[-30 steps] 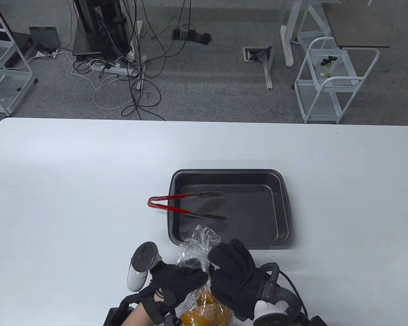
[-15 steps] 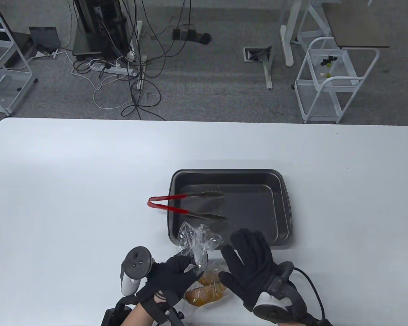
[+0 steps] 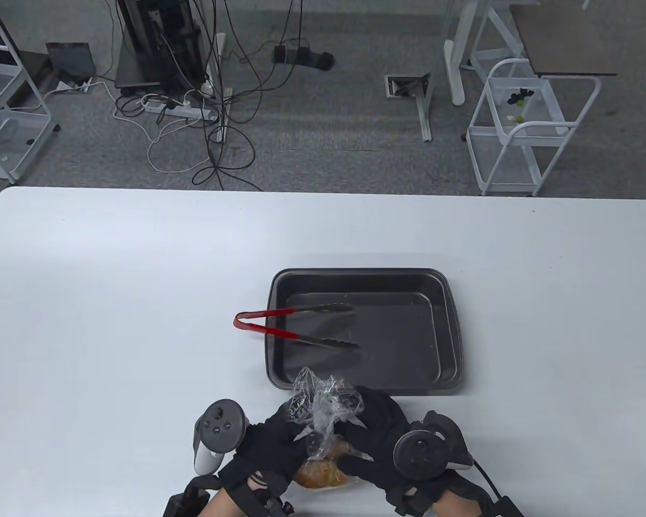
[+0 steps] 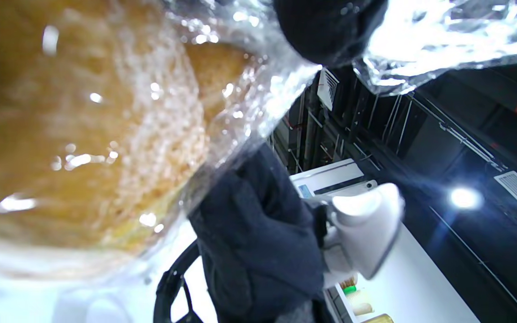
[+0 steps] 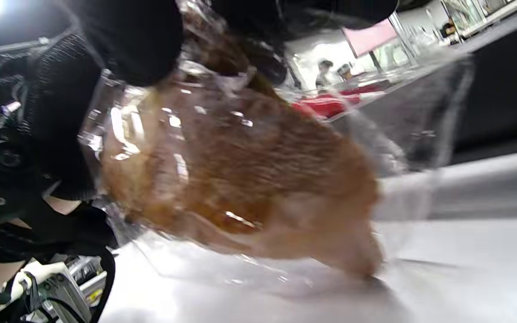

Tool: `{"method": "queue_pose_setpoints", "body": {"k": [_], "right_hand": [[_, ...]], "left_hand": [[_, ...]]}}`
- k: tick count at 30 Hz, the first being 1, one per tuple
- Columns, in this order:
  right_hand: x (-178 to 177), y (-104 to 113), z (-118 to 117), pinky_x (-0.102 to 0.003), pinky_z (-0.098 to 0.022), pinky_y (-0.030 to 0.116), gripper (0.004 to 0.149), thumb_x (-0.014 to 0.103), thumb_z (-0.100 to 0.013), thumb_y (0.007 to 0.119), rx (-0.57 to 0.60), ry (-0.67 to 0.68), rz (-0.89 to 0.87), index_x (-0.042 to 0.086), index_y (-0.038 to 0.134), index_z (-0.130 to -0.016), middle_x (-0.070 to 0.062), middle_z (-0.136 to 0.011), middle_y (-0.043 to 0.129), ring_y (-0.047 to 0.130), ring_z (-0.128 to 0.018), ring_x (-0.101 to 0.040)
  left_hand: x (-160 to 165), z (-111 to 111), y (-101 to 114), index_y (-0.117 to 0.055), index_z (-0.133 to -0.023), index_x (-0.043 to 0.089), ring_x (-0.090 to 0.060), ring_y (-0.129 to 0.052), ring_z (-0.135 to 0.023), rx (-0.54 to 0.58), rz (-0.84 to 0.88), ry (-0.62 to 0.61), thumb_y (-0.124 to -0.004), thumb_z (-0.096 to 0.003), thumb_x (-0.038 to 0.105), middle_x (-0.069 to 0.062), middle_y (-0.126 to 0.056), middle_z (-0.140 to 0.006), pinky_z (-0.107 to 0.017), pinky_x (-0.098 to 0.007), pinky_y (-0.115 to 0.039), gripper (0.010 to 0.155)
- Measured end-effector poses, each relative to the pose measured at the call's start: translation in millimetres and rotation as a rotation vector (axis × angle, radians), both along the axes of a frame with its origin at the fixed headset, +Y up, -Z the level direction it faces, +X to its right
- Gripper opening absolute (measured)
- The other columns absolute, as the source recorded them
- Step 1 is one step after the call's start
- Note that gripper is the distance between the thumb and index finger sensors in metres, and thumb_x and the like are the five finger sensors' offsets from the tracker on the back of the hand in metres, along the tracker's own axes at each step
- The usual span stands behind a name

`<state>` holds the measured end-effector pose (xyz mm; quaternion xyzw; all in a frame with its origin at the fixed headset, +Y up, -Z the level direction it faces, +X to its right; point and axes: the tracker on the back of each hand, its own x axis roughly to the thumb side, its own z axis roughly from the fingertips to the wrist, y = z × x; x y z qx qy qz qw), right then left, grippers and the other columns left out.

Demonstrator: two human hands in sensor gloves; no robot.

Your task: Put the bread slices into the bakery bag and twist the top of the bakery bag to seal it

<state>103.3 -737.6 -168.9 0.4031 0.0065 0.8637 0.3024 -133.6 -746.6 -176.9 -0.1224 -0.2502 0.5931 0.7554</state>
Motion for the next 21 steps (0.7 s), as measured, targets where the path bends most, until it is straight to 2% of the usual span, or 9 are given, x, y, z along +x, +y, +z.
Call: {"method": "queue_pose_setpoints", "body": {"k": [2, 4, 7, 10, 14, 18, 21], "right_hand": [[-2.5, 3.9, 3.4, -0.075, -0.067, 0.037, 0.054, 0.032, -0.045, 0.086, 0.042, 0.006, -0.019, -0.008, 0.083, -0.081, -0.027, -0.11, 0.051, 0.052, -0.097, -0.058], [-2.5, 8.8, 5.0, -0.075, -0.066, 0.039, 0.051, 0.029, -0.044, 0.086, 0.101, -0.029, -0.002, -0.01, 0.085, -0.075, -0.026, -0.108, 0.057, 0.057, -0.096, -0.057], [2.6, 19.3, 4.9, -0.075, -0.067, 0.039, 0.049, 0.027, -0.043, 0.086, 0.127, -0.041, 0.025, -0.012, 0.086, -0.071, -0.026, -0.108, 0.059, 0.058, -0.096, -0.056], [19.3, 40.7, -0.9, -0.075, -0.067, 0.041, 0.049, 0.027, -0.042, 0.086, 0.118, -0.091, 0.069, -0.013, 0.087, -0.07, -0.027, -0.108, 0.06, 0.06, -0.096, -0.057], [61.7, 76.3, -15.6, -0.076, -0.067, 0.042, 0.049, 0.028, -0.043, 0.087, 0.074, -0.199, 0.068, -0.013, 0.087, -0.07, -0.028, -0.108, 0.06, 0.06, -0.096, -0.057], [132.5, 108.0, -37.5, -0.076, -0.067, 0.043, 0.05, 0.028, -0.043, 0.087, -0.035, -0.384, -0.045, -0.013, 0.087, -0.071, -0.03, -0.108, 0.06, 0.061, -0.095, -0.059], [186.0, 112.4, -54.6, -0.077, -0.067, 0.041, 0.051, 0.027, -0.045, 0.087, -0.179, -0.52, -0.132, -0.015, 0.086, -0.073, -0.031, -0.108, 0.058, 0.058, -0.095, -0.061]], "left_hand": [[-0.9, 0.1, -0.6, -0.072, -0.097, 0.034, -0.048, -0.049, -0.11, 0.004, -0.017, 0.021, -0.077, -0.0482, 0.044, -0.013, -0.051, -0.116, -0.08, -0.071, -0.027, 0.051], [-2.5, 1.0, 0.9, -0.068, -0.101, 0.032, -0.048, -0.048, -0.11, 0.027, -0.061, 0.048, -0.074, -0.0501, 0.046, -0.014, -0.051, -0.116, -0.08, -0.071, -0.026, 0.053], [-6.2, 3.1, 4.9, -0.061, -0.106, 0.029, -0.048, -0.046, -0.11, 0.076, -0.123, 0.082, -0.071, -0.0507, 0.05, -0.014, -0.048, -0.117, -0.081, -0.071, -0.023, 0.06], [-11.6, 4.4, 9.0, -0.055, -0.108, 0.029, -0.048, -0.041, -0.112, 0.139, -0.186, 0.12, -0.067, -0.0504, 0.052, -0.012, -0.046, -0.119, -0.081, -0.071, -0.022, 0.063], [-16.1, 3.9, 9.6, -0.048, -0.112, 0.03, -0.049, -0.028, -0.114, 0.182, -0.281, 0.174, -0.067, -0.05, 0.055, -0.01, -0.037, -0.122, -0.08, -0.07, -0.013, 0.069], [-14.5, 7.6, 13.0, -0.043, -0.114, 0.032, -0.049, -0.021, -0.115, 0.346, -0.633, 0.278, -0.068, -0.0494, 0.058, -0.009, -0.032, -0.124, -0.078, -0.069, -0.009, 0.073], [-10.6, 10.0, 15.6, -0.04, -0.114, 0.034, -0.048, -0.021, -0.115, 0.468, -0.869, 0.327, -0.068, -0.0497, 0.059, -0.008, -0.03, -0.124, -0.078, -0.07, -0.011, 0.075]]}}
